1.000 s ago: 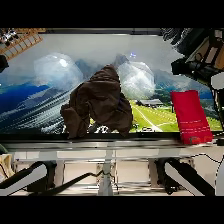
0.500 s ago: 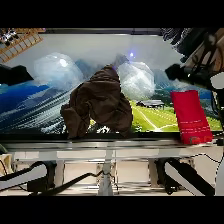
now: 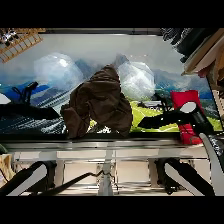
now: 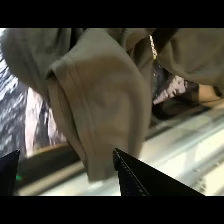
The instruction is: Fold the clothes and pants, and hang the long-sleeved shirts on hangers.
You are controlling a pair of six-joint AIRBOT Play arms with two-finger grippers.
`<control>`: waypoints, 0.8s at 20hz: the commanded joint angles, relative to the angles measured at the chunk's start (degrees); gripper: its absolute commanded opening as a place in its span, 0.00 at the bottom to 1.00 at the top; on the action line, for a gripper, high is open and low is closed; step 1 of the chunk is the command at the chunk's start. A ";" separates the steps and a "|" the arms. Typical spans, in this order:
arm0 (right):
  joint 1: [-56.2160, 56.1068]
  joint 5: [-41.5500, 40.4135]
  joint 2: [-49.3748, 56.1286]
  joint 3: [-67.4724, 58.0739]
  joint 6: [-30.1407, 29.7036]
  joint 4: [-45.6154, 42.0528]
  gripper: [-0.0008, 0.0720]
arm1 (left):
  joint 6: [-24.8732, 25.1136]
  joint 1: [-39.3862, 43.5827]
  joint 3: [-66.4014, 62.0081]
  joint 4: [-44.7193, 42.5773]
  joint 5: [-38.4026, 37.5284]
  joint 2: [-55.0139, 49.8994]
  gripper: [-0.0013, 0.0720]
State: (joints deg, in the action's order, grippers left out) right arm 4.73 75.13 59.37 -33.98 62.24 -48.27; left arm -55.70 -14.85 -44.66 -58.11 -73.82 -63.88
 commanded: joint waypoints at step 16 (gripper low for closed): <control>-17.62 -12.28 16.94 -0.52 -5.18 14.60 0.09 | 5.75 14.38 4.76 6.19 16.98 -6.19 0.03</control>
State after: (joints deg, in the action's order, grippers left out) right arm -7.77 65.73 74.59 -31.92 56.88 -34.83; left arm -49.50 -1.06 -39.88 -51.92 -51.42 -70.19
